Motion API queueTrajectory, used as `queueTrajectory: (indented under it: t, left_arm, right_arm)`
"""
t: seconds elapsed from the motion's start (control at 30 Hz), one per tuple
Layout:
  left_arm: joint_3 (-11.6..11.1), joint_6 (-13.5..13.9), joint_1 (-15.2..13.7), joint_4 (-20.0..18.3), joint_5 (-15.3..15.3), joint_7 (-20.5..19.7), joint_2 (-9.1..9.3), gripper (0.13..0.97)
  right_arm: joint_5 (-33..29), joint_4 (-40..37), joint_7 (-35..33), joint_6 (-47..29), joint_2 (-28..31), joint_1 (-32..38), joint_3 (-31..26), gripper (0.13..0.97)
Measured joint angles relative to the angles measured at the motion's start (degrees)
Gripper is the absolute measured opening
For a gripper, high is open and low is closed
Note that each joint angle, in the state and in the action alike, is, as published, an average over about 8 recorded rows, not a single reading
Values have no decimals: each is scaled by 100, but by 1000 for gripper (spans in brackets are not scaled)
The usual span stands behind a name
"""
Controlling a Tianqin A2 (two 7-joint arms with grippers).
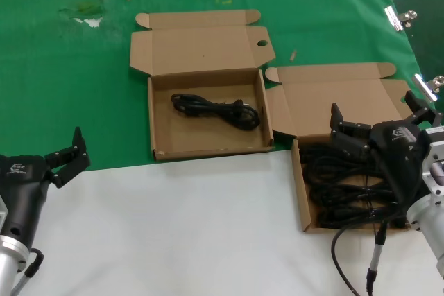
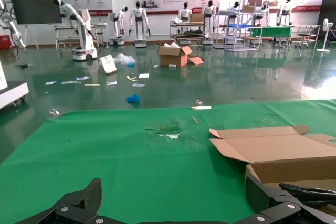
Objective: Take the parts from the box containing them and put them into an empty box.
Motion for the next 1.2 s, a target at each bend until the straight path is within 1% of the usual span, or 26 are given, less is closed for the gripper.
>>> queueTrajectory:
  t: [1.2]
  left_arm:
    - [0,0,0,0,0,0,0,966]
  right_arm:
    - [0,0,0,0,0,0,0,966]
